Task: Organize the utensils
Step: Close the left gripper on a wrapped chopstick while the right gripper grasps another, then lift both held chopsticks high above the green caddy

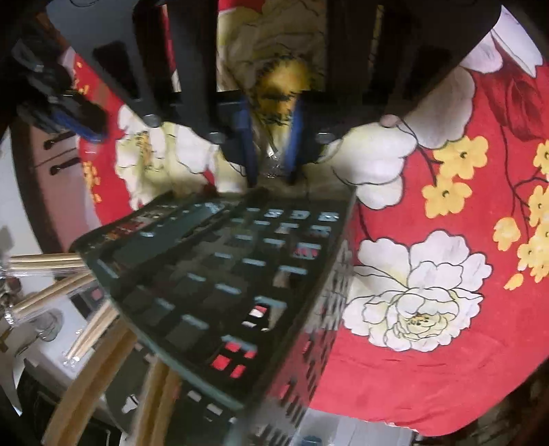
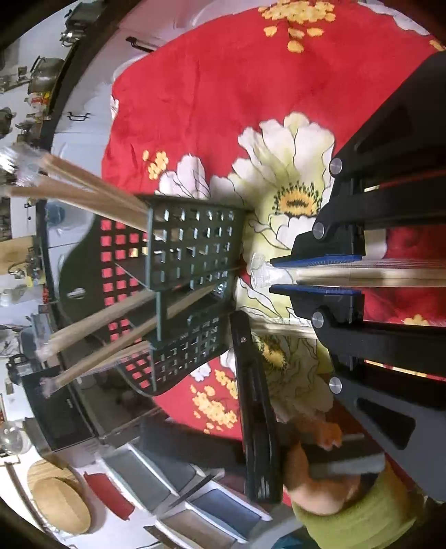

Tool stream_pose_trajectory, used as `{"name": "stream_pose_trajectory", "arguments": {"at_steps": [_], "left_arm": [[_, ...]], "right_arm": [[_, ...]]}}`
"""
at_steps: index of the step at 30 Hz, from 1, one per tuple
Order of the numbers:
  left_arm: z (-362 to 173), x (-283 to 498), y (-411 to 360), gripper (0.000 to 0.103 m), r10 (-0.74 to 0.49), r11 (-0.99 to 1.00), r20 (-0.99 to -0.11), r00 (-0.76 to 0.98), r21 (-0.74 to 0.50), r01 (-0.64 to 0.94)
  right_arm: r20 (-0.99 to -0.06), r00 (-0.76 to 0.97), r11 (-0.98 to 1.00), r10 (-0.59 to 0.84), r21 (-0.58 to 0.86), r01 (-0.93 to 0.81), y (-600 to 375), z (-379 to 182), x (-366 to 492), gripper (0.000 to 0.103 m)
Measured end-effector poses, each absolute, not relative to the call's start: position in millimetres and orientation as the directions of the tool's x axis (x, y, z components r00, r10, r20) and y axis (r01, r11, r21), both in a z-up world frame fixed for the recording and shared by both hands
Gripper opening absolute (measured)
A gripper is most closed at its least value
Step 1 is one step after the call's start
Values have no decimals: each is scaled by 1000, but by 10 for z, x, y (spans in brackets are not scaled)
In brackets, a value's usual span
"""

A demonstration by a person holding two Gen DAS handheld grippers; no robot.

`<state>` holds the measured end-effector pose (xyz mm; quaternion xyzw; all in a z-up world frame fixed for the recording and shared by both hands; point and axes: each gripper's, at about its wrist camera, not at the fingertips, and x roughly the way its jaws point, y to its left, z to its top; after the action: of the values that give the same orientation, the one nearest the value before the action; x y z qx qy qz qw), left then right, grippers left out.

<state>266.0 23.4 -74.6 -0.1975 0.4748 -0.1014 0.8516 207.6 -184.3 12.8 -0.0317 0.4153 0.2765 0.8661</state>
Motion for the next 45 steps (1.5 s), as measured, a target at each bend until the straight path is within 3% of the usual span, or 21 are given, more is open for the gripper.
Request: {"name": "stream_pose_trajectory", "arguments": {"at_steps": [9, 32, 45], "left_arm": [[-518, 2409, 296, 4, -382, 907, -728, 569, -415, 77], [1097, 1784, -29, 3, -495, 866, -457, 739, -331, 376], [1785, 1854, -32, 3, -448, 890, -333, 830, -254, 378]], "right_arm": [[-645, 570, 820, 509, 162, -549, -1905, 491, 1846, 6], [-405, 689, 787, 601, 145, -600, -1977, 1403, 1494, 6], [-164, 781, 797, 603, 149, -585, -2098, 1854, 1636, 6]]}}
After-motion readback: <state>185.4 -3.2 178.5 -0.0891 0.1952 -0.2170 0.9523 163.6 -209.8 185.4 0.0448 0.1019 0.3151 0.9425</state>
